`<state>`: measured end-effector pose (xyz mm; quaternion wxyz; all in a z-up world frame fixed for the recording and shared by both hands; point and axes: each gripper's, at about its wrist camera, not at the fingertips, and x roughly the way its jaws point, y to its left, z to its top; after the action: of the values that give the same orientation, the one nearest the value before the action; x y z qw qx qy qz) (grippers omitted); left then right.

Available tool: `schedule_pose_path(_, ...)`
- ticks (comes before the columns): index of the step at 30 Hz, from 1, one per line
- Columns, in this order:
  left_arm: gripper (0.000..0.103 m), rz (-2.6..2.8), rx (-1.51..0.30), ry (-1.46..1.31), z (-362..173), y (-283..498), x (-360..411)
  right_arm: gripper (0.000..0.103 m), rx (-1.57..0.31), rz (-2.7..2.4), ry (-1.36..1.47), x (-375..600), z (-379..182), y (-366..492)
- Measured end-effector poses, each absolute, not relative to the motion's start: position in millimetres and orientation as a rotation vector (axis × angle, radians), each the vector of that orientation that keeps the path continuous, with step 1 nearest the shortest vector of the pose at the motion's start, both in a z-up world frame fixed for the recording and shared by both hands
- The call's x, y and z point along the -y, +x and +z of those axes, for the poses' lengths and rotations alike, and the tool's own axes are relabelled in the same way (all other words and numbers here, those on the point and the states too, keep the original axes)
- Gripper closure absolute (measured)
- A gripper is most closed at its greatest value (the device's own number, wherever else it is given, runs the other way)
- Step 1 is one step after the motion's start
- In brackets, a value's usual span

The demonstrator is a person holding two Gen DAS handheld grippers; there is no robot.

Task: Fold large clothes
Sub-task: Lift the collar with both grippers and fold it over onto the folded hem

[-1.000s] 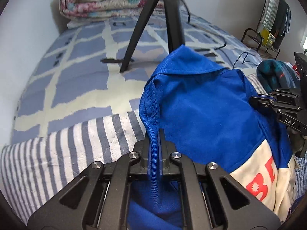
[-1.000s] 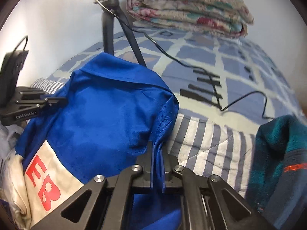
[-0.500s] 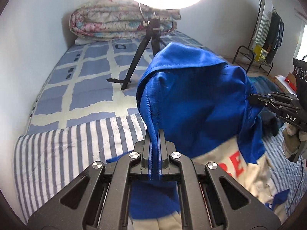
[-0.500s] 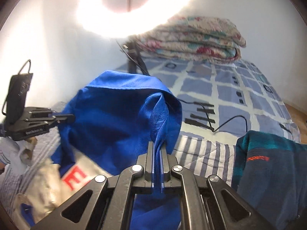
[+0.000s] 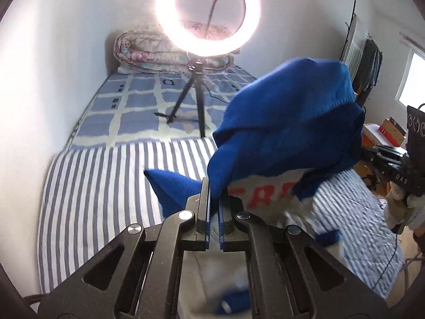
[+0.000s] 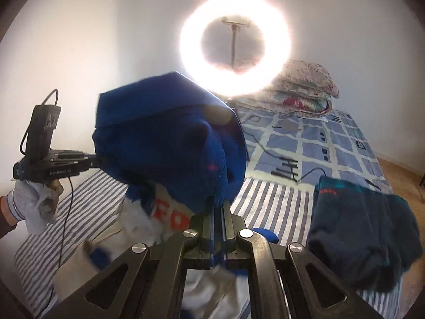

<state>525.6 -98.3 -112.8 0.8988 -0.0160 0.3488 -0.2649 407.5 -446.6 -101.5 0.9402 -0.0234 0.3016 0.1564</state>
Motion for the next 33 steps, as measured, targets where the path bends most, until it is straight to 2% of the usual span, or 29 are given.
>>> schedule_pose_path(7, 0.101, -0.569, -0.720, -0.020, -111, 435, 88, 0.102, -0.633, 0.320, -0.036, 440, -114, 323)
schedule_pose_path(13, 0.101, -0.558, -0.780, 0.016, -145, 366, 80, 0.102, -0.686, 0.326, -0.046, 423, -153, 259)
schedule_pose_path(19, 0.101, -0.517, -0.870, -0.025, -191, 333, 67, 0.102, -0.749, 0.321, -0.039, 411, -197, 228)
schedule_pose_path(25, 0.101, -0.486, -0.910, -0.027, -212, 319, 67, 0.101, -0.752, 0.270, -0.146, 401, -215, 216)
schedule_pose_path(30, 0.101, -0.515, -0.925, 0.052, -206, 292, 57, 0.090, -0.769, 0.250, -0.231, 405, -212, 188)
schedule_pose_path(31, 0.098, -0.520, -0.927, 0.061, -204, 284, 52, 0.082, -0.771, 0.244, -0.242, 407, -208, 177)
schedule_pose_path(33, 0.090, -0.529, -0.924, 0.032, -195, 276, 36, 0.079, -0.784, 0.263, -0.215, 417, -201, 165)
